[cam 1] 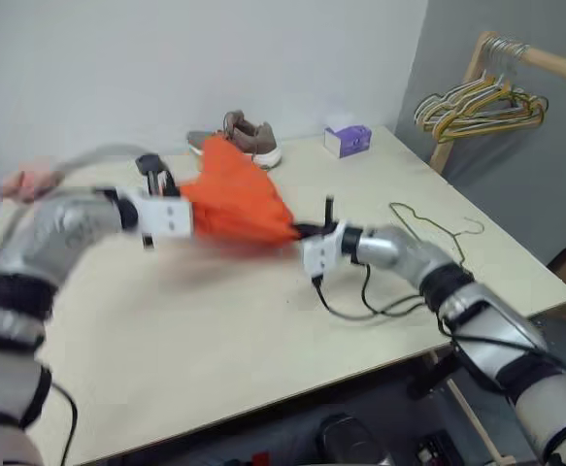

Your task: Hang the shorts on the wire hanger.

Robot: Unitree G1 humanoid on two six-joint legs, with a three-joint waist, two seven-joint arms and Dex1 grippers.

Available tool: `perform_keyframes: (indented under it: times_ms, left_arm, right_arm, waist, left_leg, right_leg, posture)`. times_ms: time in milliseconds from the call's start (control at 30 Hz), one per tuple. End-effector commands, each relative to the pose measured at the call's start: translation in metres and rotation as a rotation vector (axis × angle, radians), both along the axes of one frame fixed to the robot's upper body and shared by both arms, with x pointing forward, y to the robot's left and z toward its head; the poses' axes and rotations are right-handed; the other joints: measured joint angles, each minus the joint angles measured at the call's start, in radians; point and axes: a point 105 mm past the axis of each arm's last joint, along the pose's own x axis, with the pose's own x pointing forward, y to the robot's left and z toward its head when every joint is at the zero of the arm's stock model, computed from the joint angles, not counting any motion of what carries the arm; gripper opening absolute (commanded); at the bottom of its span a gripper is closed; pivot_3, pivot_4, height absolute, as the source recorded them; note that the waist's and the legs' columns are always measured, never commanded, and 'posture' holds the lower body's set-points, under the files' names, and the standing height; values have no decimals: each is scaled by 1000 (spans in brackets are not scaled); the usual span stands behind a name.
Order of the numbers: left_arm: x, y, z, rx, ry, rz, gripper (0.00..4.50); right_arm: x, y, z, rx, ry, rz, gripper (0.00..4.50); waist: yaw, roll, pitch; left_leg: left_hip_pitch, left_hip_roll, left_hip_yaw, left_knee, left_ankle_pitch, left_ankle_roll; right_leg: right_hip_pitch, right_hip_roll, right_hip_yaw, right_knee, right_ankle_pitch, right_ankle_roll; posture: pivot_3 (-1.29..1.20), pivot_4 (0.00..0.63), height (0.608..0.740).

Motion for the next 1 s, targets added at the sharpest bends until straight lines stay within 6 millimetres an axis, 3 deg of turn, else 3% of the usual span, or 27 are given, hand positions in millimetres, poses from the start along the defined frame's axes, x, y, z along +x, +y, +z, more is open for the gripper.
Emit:
perform_keyframes:
  times_ms: [33, 233, 400, 500, 633, 900, 933, 1000]
  left_arm:
    - [-55, 29, -6, -157, 278, 197, 0]
    - [-126, 5, -37, -214, 632, 158, 0]
    - [-151, -7, -45, -210, 748, 116, 0]
    - [-152, -12, -47, -213, 748, 103, 0]
    - [-153, -21, -50, -218, 763, 72, 0]
    - [-161, -33, -56, -290, 811, 44, 0]
    - [-162, -34, -56, -300, 817, 46, 0]
    - [-163, -34, -56, -310, 817, 52, 502]
  right_arm:
    - [-21, -25, -8, -151, 95, 39, 17]
    - [-55, -58, -20, -350, 344, 37, 17]
    - [-75, -78, -19, -458, 439, 10, 17]
    - [-83, -85, -21, -486, 489, -22, 17]
    - [-93, -86, -25, -502, 519, -33, 17]
    - [-106, -85, -31, -497, 629, -55, 17]
    - [-107, -86, -31, -499, 632, -56, 217]
    - [-111, -84, -30, -490, 656, -48, 751]
  waist:
    - [2, -3, -3]
    - [80, 0, -1]
    - [127, 7, 6]
    - [141, 9, 5]
    - [149, 9, 4]
    - [147, 9, 4]
    - [147, 9, 5]
    - [147, 10, 5]
  left_leg:
    - [-5, 0, -3, -1, 0, -1]
    - [1, -3, -17, -1, -4, 0]
    - [54, -1, -26, -6, -8, -6]
    - [58, -2, -30, -6, -9, -9]
    - [54, -1, -30, -6, -8, -7]
    - [52, 0, -30, -12, -12, -10]
    - [52, 0, -30, -12, -12, -10]
    - [52, -1, -30, -13, -12, -10]
  right_leg:
    - [-4, 0, -2, 0, 0, 0]
    - [7, 0, -11, -1, -8, -5]
    - [62, 0, -23, -17, -21, -29]
    - [71, 0, -27, -23, -23, -31]
    - [68, 1, -28, -23, -20, -20]
    - [63, 3, -26, -24, -21, -19]
    - [63, 3, -26, -24, -21, -19]
    - [63, 3, -26, -25, -22, -19]
  posture:
    - [-187, 0, 740]
    - [-184, 0, 740]
    - [-188, 0, 740]
    - [-196, 0, 740]
    - [-204, 0, 740]
    - [-212, 0, 740]
    - [-212, 0, 740]
    - [-211, 0, 740]
